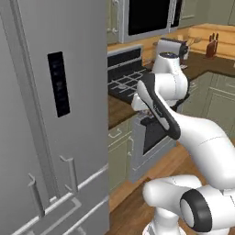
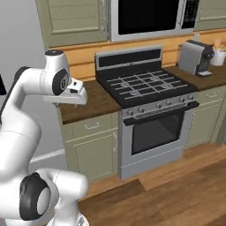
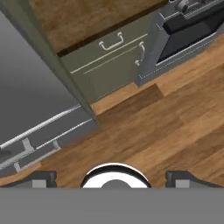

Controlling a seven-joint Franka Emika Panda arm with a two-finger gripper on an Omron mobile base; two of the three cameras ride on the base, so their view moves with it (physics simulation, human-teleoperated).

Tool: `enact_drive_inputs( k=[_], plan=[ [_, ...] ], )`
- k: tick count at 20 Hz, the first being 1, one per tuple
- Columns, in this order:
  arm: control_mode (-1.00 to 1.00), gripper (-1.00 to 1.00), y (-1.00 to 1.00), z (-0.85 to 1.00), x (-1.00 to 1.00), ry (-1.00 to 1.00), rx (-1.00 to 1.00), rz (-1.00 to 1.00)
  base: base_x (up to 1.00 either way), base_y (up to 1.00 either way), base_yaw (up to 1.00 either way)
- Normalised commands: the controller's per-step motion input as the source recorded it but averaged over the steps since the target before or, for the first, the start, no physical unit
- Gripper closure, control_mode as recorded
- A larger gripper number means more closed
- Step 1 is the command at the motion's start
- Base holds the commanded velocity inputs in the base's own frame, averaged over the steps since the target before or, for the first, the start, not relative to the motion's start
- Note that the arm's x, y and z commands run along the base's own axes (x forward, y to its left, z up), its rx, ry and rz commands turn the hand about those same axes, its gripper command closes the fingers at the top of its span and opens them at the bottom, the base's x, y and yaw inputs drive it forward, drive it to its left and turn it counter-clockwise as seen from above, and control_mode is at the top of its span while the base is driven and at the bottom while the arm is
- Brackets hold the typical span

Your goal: Navigate to the electric kettle.

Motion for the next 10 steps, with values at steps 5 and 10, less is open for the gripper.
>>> enact_drive_inputs(
  k=[5, 10],
  plan=[
    [1.00, -1.00, 0.00, 0.00, 0.00, 0.00, 0.00, 0.00, 0.00, -0.03, -0.78],
    [1.00, -1.00, 0.00, 0.00, 0.00, 0.00, 0.00, 0.00, 0.02, -0.11, -0.82]
  ],
)
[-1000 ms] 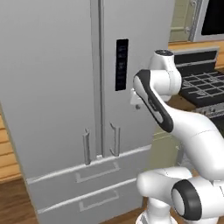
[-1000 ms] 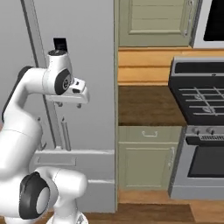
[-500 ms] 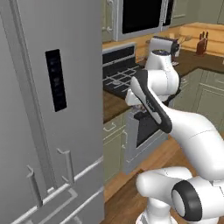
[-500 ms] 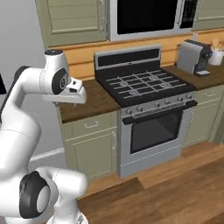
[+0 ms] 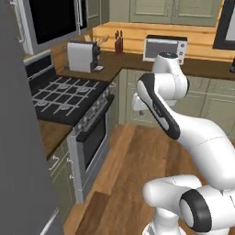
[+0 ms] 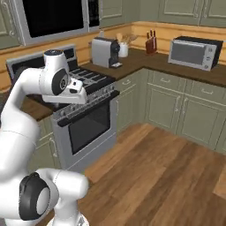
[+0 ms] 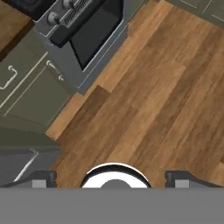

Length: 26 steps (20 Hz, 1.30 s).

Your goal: Navigate to the electric kettle.

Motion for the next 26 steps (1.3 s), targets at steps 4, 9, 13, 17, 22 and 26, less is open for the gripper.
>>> enact_drive_inputs(
  k=[4, 9, 13, 17, 22, 26],
  plan=[
    [1.00, -1.00, 0.00, 0.00, 0.00, 0.00, 0.00, 0.00, 0.08, -0.02, -0.80],
    [1.00, -1.00, 0.00, 0.00, 0.00, 0.00, 0.00, 0.00, 0.15, 0.00, -0.78],
    [1.00, -1.00, 0.00, 0.00, 0.00, 0.00, 0.00, 0.00, 0.23, -0.02, -0.75],
    [1.00, -1.00, 0.00, 0.00, 0.00, 0.00, 0.00, 0.00, 0.78, 0.03, -0.63],
    [1.00, -1.00, 0.00, 0.00, 0.00, 0.00, 0.00, 0.00, 1.00, 0.15, -0.36],
    [1.00, -1.00, 0.00, 0.00, 0.00, 0.00, 0.00, 0.00, 1.00, 0.04, -0.26]
  ],
)
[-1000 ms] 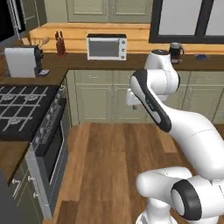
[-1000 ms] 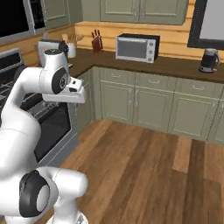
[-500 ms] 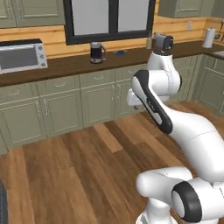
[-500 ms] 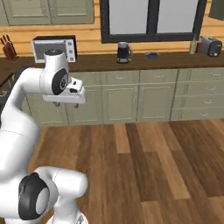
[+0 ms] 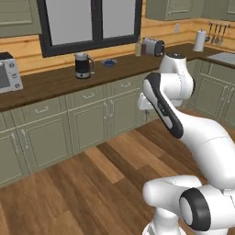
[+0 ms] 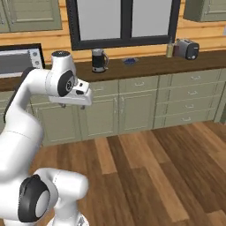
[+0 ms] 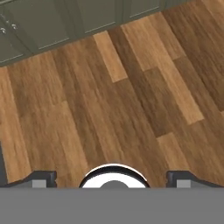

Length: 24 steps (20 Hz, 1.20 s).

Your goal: Navigate to the electric kettle.

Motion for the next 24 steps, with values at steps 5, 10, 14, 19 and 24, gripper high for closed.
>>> enact_drive_inputs(
  k=[5, 10, 14, 19, 24],
  plan=[
    [1.00, -1.00, 0.00, 0.00, 0.00, 0.00, 0.00, 0.00, 1.00, 0.09, -0.12],
    [1.00, -1.00, 0.00, 0.00, 0.00, 0.00, 0.00, 0.00, 1.00, -0.06, 0.02],
    [1.00, -1.00, 0.00, 0.00, 0.00, 0.00, 0.00, 0.00, 1.00, -0.37, 0.20],
    [1.00, -1.00, 0.00, 0.00, 0.00, 0.00, 0.00, 0.00, 0.89, -0.49, 0.27],
    [1.00, -1.00, 0.00, 0.00, 0.00, 0.00, 0.00, 0.00, 0.87, -0.32, 0.31]
  ],
)
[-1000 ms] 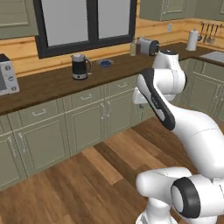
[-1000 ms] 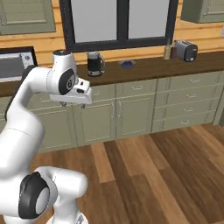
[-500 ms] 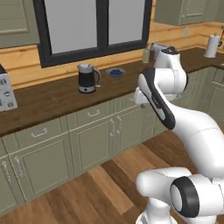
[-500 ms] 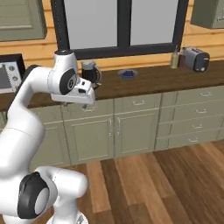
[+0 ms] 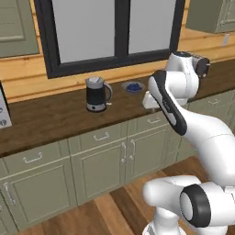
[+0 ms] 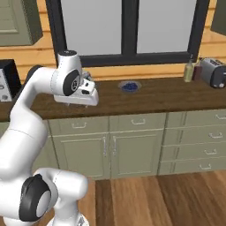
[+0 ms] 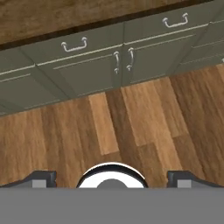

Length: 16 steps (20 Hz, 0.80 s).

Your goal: Navigate to the electric kettle.

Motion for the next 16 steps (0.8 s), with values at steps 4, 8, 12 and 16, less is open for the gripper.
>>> enact_drive_inputs(
  k=[4, 8, 12, 16],
  plan=[
    [1.00, -1.00, 0.00, 0.00, 0.00, 0.00, 0.00, 0.00, 0.89, -0.04, 0.28],
    [1.00, -1.00, 0.00, 0.00, 0.00, 0.00, 0.00, 0.00, 1.00, 0.01, 0.22],
    [1.00, -1.00, 0.00, 0.00, 0.00, 0.00, 0.00, 0.00, 0.88, -0.04, 0.23],
    [1.00, -1.00, 0.00, 0.00, 0.00, 0.00, 0.00, 0.00, 0.74, -0.28, 0.23]
  ],
)
